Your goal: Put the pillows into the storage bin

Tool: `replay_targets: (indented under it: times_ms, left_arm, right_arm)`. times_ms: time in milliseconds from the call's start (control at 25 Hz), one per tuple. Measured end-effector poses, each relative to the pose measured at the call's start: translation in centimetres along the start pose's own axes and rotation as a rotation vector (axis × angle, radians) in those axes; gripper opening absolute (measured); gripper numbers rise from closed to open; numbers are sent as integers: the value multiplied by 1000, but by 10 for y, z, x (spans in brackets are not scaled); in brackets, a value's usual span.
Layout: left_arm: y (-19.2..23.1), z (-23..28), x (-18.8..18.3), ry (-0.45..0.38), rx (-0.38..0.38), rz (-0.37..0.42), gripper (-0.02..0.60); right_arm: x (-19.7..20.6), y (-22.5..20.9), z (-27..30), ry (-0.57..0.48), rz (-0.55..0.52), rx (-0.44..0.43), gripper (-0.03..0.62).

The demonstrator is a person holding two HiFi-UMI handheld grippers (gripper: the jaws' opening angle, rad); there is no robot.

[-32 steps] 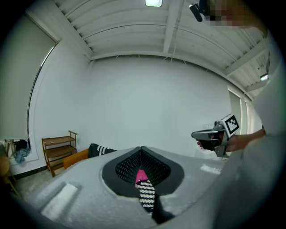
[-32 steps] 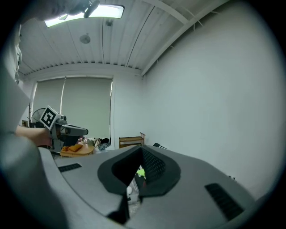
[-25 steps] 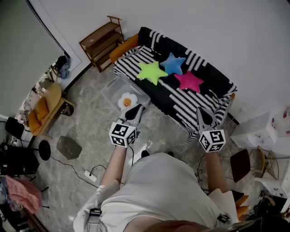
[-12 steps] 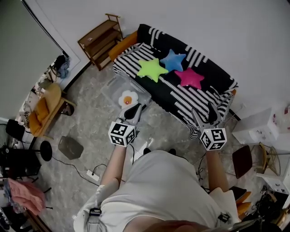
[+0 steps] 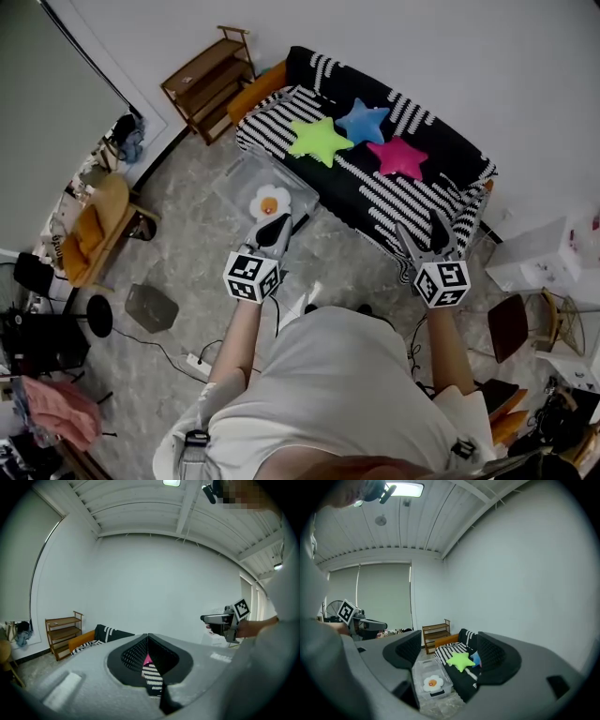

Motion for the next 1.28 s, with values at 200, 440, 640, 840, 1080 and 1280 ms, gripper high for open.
replay_targets:
  times_ms: [200, 440, 640, 840, 1080, 1280]
  left_arm:
    - [15, -6, 5, 3, 20, 3, 17]
    - [28, -7, 13, 17, 40, 3, 17]
    - [38, -4, 15, 23, 37, -4, 17]
    - [52, 11, 15, 25, 12, -17, 17]
    - [75, 59, 8, 49, -5, -8, 17]
    - [94, 121, -8, 53, -15, -15, 17]
  right_arm:
    - [5, 14, 2, -7, 16, 30, 362]
    - [16, 24, 7, 5, 30, 52, 362]
    - [20, 25, 19, 19, 42, 49, 362]
    - [22, 16, 43, 34, 44, 30, 361]
    - [18, -17, 102, 45, 41, 1, 362]
    - [12, -55, 164, 68, 45, -34, 360]
Point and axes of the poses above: the fingertips, and each gripper's own axes: z forward along the fingers, y to its left, x out of its underside, the point moved 6 cm from there along -z, backward along the fingers
